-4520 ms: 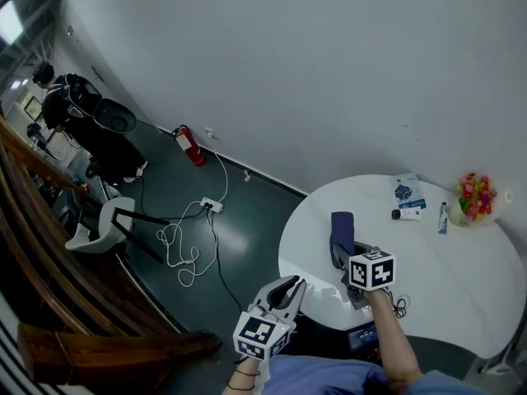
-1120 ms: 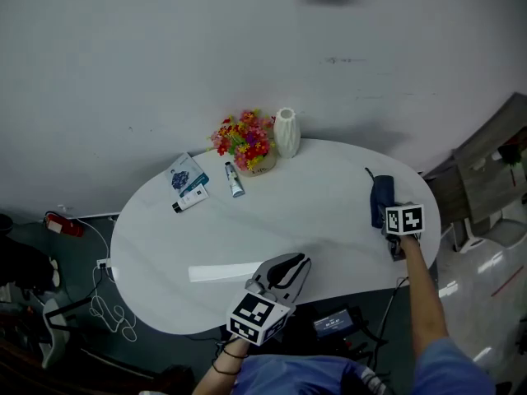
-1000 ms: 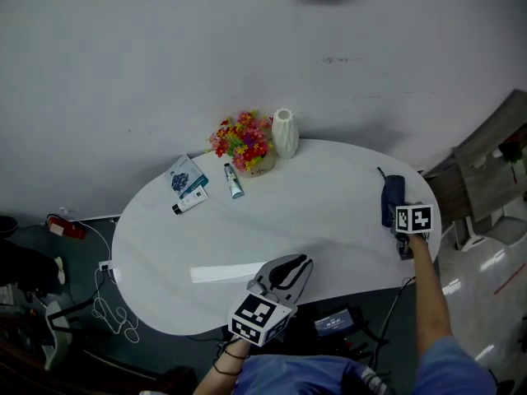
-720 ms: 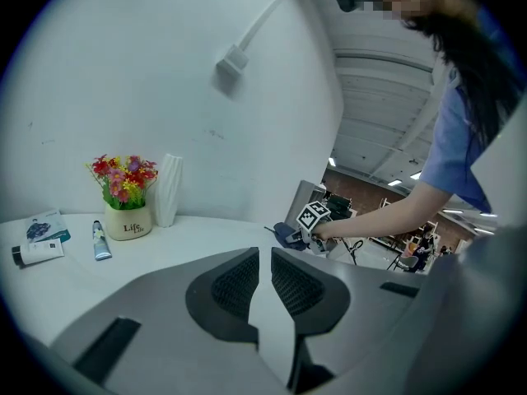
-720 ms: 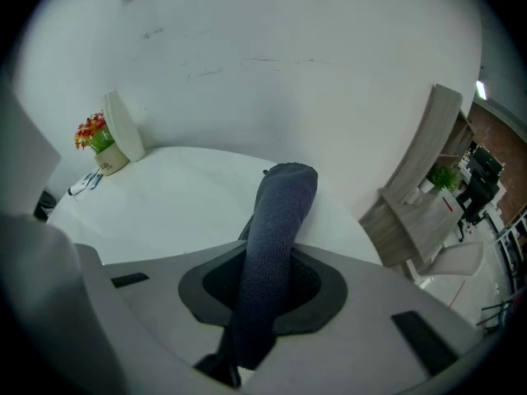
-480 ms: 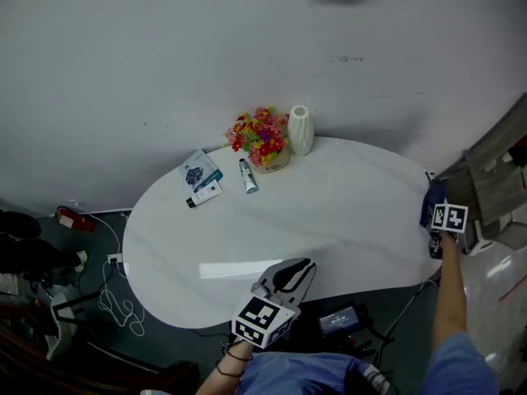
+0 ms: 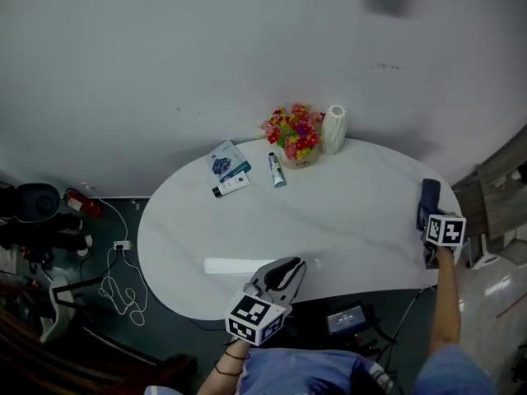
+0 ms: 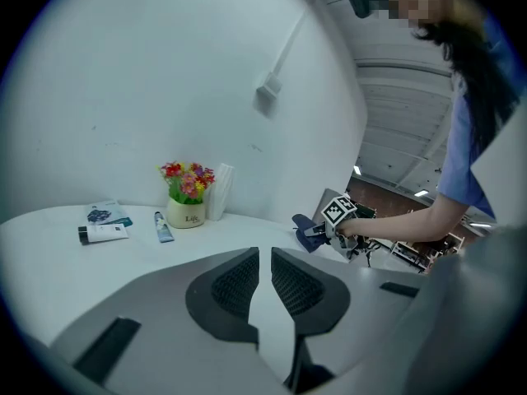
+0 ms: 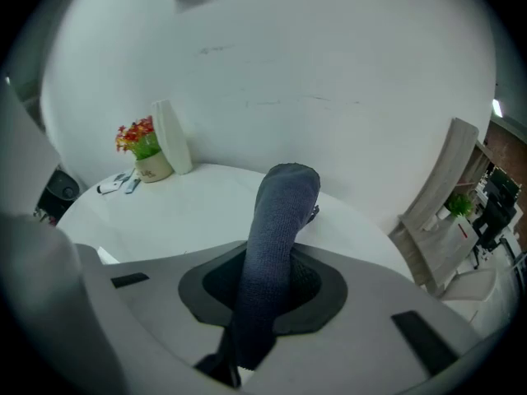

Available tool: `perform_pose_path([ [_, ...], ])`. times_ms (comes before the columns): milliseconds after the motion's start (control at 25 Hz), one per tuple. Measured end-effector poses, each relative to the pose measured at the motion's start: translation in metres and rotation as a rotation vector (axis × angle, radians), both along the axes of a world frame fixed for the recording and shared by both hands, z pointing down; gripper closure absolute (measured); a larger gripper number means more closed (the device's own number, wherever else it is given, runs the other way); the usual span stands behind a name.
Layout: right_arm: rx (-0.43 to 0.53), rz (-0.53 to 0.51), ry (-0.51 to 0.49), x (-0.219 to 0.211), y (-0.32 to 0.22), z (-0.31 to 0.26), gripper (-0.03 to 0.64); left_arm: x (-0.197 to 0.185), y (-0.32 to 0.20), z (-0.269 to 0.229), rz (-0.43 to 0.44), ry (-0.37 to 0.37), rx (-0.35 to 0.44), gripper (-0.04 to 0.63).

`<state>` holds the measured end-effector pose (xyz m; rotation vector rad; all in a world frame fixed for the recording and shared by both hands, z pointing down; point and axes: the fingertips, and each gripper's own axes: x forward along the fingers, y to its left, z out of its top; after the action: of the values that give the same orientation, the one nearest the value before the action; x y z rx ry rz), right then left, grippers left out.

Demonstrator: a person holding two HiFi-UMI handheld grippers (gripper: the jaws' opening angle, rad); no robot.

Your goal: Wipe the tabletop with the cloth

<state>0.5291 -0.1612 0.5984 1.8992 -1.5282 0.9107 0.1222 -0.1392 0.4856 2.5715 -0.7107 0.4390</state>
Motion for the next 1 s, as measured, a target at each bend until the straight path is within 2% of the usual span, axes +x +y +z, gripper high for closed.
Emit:
perform_pose_path([
  [320,0.054,-0.234,-0.052,-0.172,-0.028,-0.027,0.548,-0.106,-0.004,-0.004,-0.111,-0.010,0.029,0.554],
  [720,0.146,-0.526,-0.171,-0.446,-0.063,-0.073,0.548,-0.272,0.009,0.009,-0.254,-0.025,0.014,0.554],
  [1000,0.160,-0.739,-0.273,-0.640,-0.070,-0.072,0.548,-0.380,0.013,0.019,-0.390,-0.047,0.015,0.554],
])
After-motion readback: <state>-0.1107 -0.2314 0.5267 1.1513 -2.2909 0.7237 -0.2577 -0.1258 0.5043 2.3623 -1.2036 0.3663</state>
